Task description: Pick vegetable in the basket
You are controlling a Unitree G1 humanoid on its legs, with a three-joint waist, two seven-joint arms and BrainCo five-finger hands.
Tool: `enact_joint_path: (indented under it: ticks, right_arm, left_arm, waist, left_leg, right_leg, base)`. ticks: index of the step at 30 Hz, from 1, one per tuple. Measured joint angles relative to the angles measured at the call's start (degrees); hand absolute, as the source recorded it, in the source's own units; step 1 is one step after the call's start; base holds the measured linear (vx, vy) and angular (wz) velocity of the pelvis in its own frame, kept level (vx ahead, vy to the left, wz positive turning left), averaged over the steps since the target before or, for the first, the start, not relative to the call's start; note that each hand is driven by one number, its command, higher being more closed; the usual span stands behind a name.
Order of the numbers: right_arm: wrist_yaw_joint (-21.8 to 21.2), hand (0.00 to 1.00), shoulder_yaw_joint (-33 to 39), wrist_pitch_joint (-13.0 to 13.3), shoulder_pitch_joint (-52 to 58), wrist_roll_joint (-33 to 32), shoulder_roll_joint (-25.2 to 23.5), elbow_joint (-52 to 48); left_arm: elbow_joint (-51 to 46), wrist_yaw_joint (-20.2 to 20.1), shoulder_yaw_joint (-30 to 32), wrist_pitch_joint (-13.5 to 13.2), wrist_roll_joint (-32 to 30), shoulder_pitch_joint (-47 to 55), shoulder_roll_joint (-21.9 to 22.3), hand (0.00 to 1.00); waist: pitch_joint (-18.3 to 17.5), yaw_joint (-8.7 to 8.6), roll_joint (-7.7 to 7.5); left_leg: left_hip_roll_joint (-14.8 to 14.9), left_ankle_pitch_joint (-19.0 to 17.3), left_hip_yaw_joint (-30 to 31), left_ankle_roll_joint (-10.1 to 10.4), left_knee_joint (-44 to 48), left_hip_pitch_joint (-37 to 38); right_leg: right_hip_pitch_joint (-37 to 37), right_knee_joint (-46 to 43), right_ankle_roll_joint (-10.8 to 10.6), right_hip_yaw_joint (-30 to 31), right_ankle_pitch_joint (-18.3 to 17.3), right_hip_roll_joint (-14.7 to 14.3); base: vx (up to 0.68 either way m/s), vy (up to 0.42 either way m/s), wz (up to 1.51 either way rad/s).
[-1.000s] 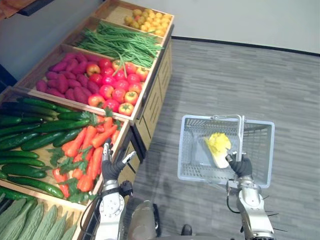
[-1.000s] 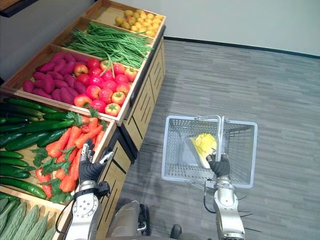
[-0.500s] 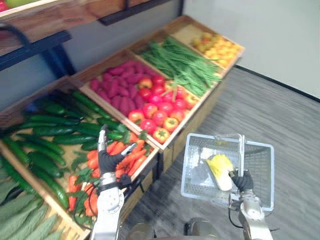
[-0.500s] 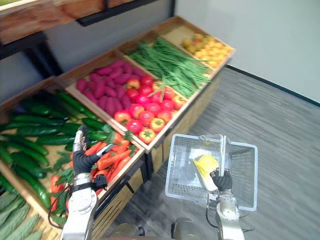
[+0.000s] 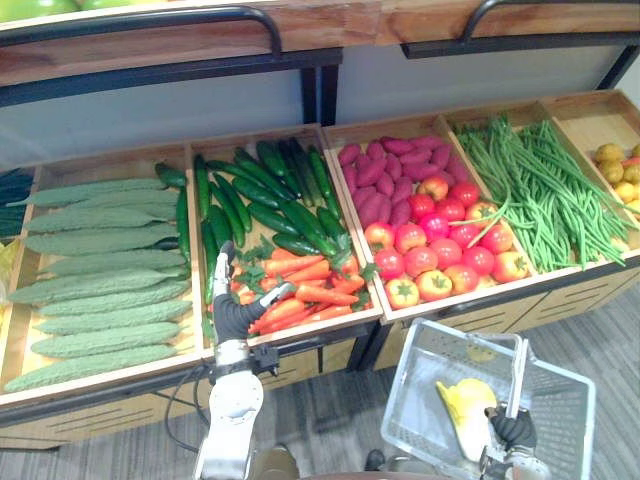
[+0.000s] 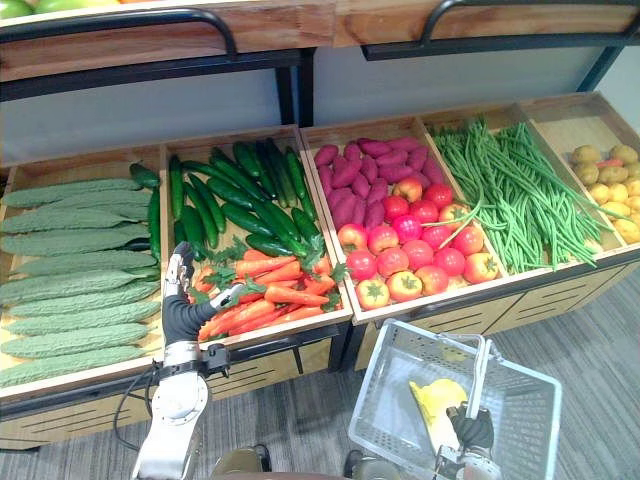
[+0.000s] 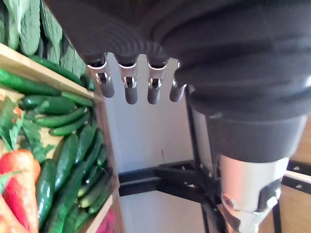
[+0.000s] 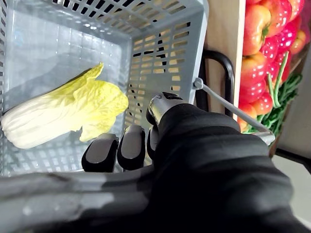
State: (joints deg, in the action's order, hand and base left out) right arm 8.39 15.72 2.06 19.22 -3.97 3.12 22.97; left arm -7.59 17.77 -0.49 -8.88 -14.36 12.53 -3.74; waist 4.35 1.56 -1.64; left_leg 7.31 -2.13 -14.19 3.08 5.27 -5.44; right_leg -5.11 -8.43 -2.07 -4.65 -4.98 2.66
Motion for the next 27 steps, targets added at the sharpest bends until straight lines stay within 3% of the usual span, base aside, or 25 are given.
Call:
enact_joint_path:
  ticks: [6,10,17,27]
  right_arm:
    - [-2.58,1.0,0.1,0.11,-3.14,0.12,1.8,4.3]
    - [-4.28,1.0,-0.01,0.26,-4.78,1.31,2.68,5.06]
    - [-6.1,1.0,-1.67,1.44,-8.1,3.0,4.62,5.06]
    - [-5.82,1.0,-3.87,2.2,-11.14,2.97,5.65,5.06]
  left_arm:
    - [9.76,-2.47,2.86,1.61,-4.37,-5.11,-6.04,0.0]
    - [13.83,-2.72,3.52,2.4,-9.62,-8.91,-10.2,0.0]
    - [18.65,-2.63,3.09,4.41,-19.44,-17.73,-14.27,0.0]
    - [20.9,-2.67,-7.44,5.18,-30.13,-25.16,-15.86,0.0]
  waist:
    - [0.02,-1.4,-0.03]
    - [0.38,-3.01,-0.01]
    - [4.61,-4.31,-0.27]
    - [8.09,-6.59,-0.64]
  left_leg:
    - [-1.76,5.28,0.03,-0.5,-7.48,2.12]
    - [-2.49,6.3,-0.67,-0.75,-9.48,1.87]
    - [-2.78,7.4,-3.12,-1.13,-10.61,-1.21]
    - [-2.91,7.48,-3.7,-1.2,-10.59,-2.46]
  right_leg:
    - [-0.27,3.16,-0.17,0.02,2.89,0.39]
    - [-1.23,4.61,-0.44,0.88,4.13,0.06]
    - [-5.36,6.78,-0.55,3.69,6.96,-0.2]
    - [-7.42,6.75,-0.53,5.39,7.34,-0.34]
  base:
    - [0.03,0.036,0.0]
    - [0.0,0.021,-0.11]
    - [-0.03,0.016,-0.21]
    - [0.03,0.001,-0.09]
